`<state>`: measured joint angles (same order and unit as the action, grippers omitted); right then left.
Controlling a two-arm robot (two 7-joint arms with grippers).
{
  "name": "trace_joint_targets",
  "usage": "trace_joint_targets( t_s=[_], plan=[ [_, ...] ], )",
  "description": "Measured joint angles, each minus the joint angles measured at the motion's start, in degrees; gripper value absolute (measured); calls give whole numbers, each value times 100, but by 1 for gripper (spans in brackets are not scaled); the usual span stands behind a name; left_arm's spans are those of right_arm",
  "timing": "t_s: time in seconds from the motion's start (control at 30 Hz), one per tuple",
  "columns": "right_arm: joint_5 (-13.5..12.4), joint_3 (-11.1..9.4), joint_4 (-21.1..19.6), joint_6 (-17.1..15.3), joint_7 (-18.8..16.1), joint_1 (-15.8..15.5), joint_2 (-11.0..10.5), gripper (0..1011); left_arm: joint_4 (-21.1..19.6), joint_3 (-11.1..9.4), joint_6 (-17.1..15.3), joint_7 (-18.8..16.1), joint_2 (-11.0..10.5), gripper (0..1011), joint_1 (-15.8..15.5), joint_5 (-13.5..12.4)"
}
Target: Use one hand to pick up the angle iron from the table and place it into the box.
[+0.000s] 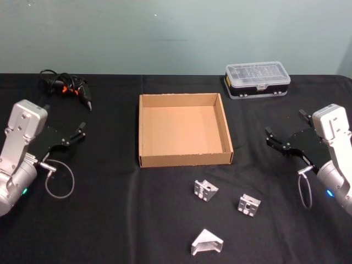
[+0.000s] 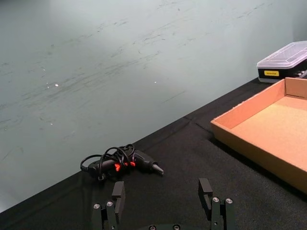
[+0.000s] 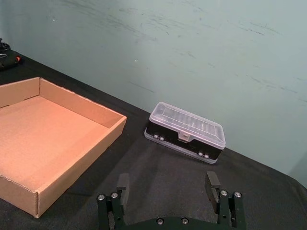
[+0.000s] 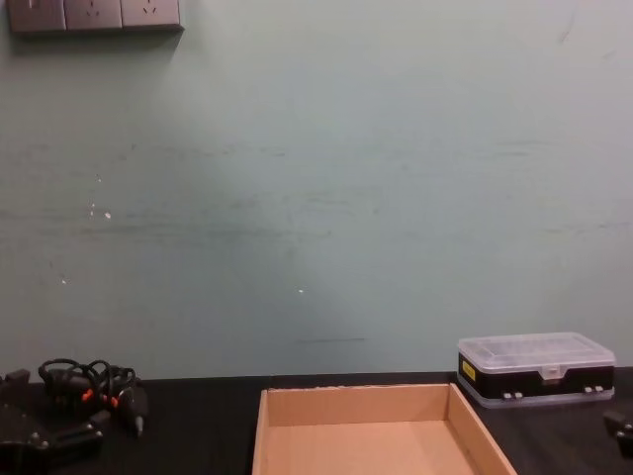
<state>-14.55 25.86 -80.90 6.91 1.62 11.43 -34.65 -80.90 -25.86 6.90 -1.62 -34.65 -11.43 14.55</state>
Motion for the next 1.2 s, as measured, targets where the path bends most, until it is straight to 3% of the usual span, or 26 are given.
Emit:
trace_joint_targets(
  t_s=[1.2],
  plan=[
    [0, 0, 0, 0, 0, 0, 0, 1000, 0, 0, 0, 0, 0, 1005, 0, 0]
  ],
)
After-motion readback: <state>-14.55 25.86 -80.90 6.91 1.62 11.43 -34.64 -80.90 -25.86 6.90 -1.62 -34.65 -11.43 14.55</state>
